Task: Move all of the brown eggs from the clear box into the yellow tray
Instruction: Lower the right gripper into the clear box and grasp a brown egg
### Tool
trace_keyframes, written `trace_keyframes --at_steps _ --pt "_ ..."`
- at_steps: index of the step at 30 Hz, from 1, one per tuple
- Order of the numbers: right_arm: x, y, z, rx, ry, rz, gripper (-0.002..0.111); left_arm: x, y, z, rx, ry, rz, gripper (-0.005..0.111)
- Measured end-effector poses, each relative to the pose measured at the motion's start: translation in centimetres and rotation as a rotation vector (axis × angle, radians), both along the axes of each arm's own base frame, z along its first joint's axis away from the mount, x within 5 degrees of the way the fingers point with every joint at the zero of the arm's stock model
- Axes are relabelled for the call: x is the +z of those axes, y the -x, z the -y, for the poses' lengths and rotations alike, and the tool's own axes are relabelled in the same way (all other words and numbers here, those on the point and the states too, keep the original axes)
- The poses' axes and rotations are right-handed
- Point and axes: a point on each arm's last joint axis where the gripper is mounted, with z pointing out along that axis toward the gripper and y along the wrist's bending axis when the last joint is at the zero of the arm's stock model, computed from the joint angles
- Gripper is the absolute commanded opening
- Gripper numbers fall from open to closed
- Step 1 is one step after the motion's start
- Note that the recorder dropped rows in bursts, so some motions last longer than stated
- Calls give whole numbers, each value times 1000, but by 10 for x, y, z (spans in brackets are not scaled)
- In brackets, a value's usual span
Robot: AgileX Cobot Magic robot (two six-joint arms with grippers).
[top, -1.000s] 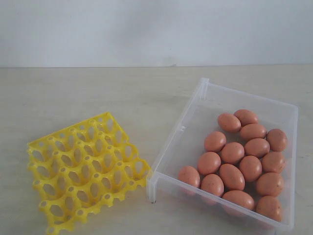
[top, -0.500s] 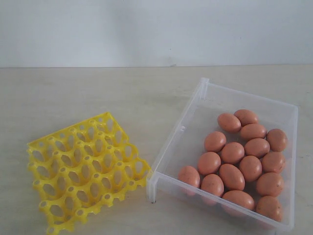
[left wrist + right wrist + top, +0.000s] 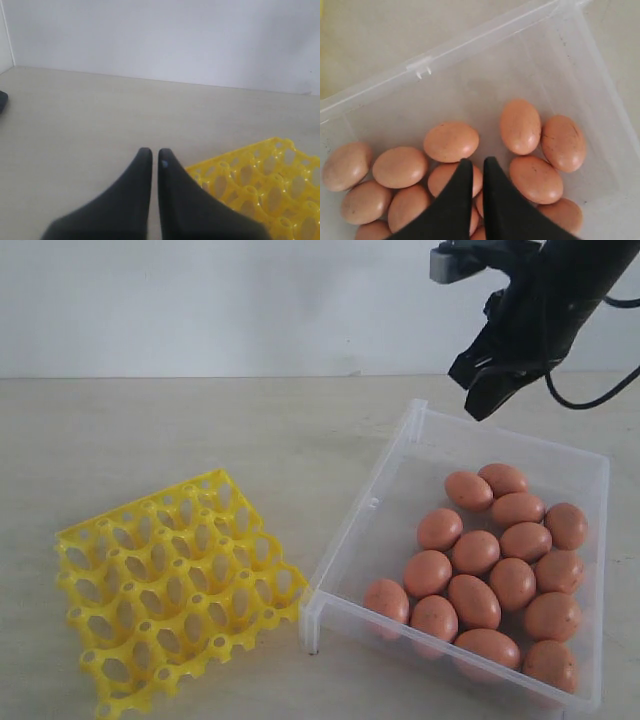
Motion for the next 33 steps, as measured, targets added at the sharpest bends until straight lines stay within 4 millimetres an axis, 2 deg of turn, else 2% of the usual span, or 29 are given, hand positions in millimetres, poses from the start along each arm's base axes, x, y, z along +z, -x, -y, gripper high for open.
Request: trace_keyframes --at_steps 7,13,16,19,21,33 --pt "-46 -17 -5 58 -24 -109 1 0 0 0 0 0 0 4" --pt "-67 -24 -9 154 -36 -120 3 0 0 0 0 0 0 4" --pt "-76 -27 -9 175 -30 -117 20 0 0 0 0 0 0 4" --pt "-82 -29 -9 196 -27 -120 48 0 0 0 0 0 0 4" --pt "-83 -31 -9 195 -25 -103 58 0 0 0 0 0 0 4" --pt "-81 -45 -6 157 20 51 58 0 0 0 0 0 0 4"
